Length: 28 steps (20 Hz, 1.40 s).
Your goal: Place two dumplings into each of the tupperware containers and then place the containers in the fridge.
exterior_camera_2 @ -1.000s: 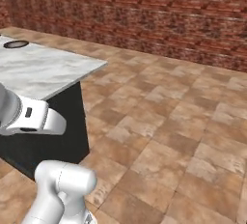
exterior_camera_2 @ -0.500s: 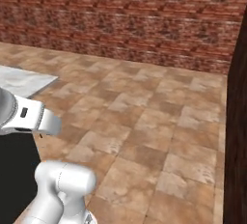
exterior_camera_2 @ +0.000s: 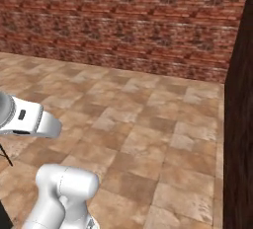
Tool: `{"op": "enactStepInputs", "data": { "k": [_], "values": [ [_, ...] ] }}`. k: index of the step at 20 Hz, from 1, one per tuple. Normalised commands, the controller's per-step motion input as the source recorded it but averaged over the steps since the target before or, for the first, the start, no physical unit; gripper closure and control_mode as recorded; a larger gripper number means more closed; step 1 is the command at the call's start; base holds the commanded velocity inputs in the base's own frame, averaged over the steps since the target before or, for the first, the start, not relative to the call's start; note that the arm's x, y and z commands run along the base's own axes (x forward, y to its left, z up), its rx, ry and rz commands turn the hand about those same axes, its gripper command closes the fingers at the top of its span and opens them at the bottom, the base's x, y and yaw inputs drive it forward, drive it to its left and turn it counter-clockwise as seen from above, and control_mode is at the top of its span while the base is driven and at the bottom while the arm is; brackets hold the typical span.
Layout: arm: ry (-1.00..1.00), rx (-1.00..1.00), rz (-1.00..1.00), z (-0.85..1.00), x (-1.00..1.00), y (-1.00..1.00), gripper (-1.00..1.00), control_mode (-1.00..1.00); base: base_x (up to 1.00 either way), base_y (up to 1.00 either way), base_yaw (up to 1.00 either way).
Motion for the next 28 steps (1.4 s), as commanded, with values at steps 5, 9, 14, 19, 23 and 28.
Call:
{"op": "enactStepInputs", "data": {
  "k": [5, 9, 14, 19, 23, 28],
  "values": [
    [0.00, 0.00, 0.00, 0.00, 0.00, 0.00, -1.00, 1.00, 1.00, -0.56, 0.00],
    [0.00, 0.00, 0.00, 0.00, 0.00, 0.00, -1.00, 1.00, 1.00, -0.44, 0.00],
    [0.00, 0.00, 0.00, 0.00, 0.00, 0.00, -1.00, 1.00, 1.00, -0.41, 0.00],
    [0.00, 0.00, 0.00, 0.00, 0.00, 0.00, -1.00, 1.00, 1.00, -0.21, 0.27],
    [0.00, 0.00, 0.00, 0.00, 0.00, 0.00, -1.00, 1.00, 1.00, -0.32, 0.64],
    [0.00, 0.00, 0.00, 0.00, 0.00, 0.00, -1.00, 1.00, 1.00, -0.27, 0.69]
  ]
}}
